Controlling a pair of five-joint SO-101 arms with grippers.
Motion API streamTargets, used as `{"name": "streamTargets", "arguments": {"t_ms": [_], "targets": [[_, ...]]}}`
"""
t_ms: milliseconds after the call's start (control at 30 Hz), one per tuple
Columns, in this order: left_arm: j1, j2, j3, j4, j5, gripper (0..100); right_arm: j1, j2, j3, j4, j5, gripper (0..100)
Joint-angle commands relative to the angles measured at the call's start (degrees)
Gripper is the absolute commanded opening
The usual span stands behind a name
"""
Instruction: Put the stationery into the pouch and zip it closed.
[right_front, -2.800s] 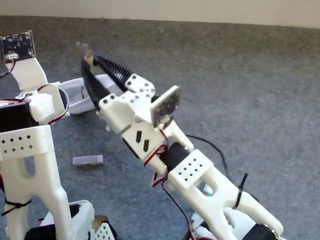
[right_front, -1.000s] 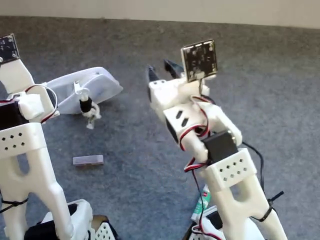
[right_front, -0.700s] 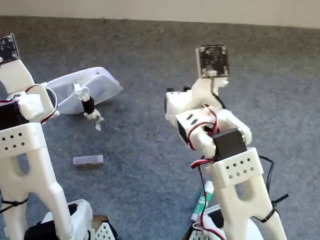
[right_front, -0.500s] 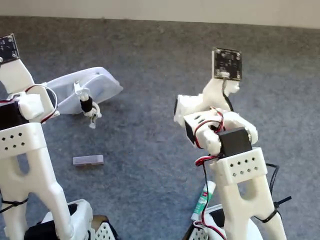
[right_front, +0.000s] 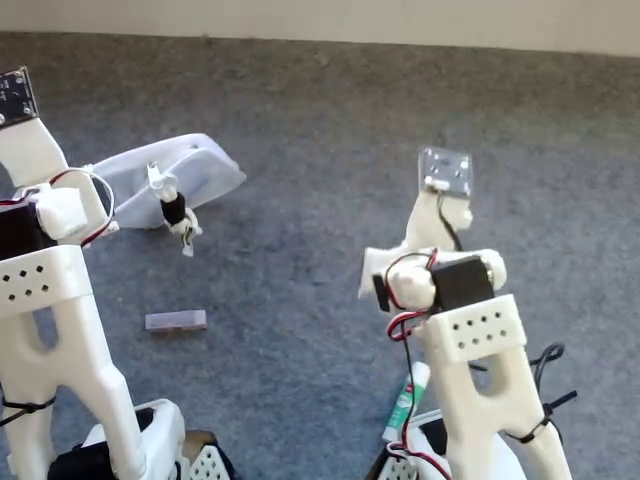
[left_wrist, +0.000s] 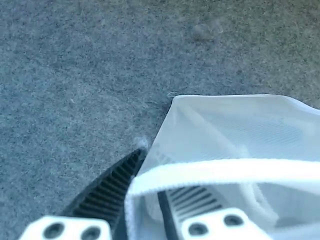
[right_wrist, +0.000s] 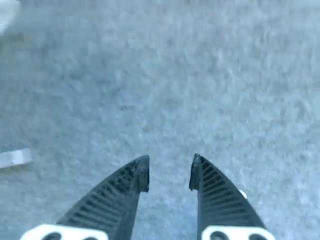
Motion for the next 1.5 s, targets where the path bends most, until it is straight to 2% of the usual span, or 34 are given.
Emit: {"name": "streamTargets", "arguments": {"t_ms": [0,300,433,733,1333,1467], "targets": [[-1.1,-0.9,0.1,-1.0,-0.3,1,0.7,-1.7,4.4,0.7,-0.6,13.1],[-1.1,-0.8,0.2,-1.0,-0.4,1,8.0,-1.2,15.2,0.4,-0.2,13.1],[-1.1,-0.8,0.2,-1.1,-0.4,1,8.1,-1.1,19.2,0.0,-0.2,13.1],[-1.2,-0.7,0.2,-1.1,-0.4,1,8.1,-1.1,31.1,-8.7,-0.2,13.1],[-1.2,-0.6,0.2,-1.1,-0.4,1,8.2,-0.9,32.3,-9.1,-0.4,13.0],[-1.2,-0.6,0.2,-1.1,-0.4,1,8.4,3.2,32.3,-10.1,-0.3,13.0]]}}
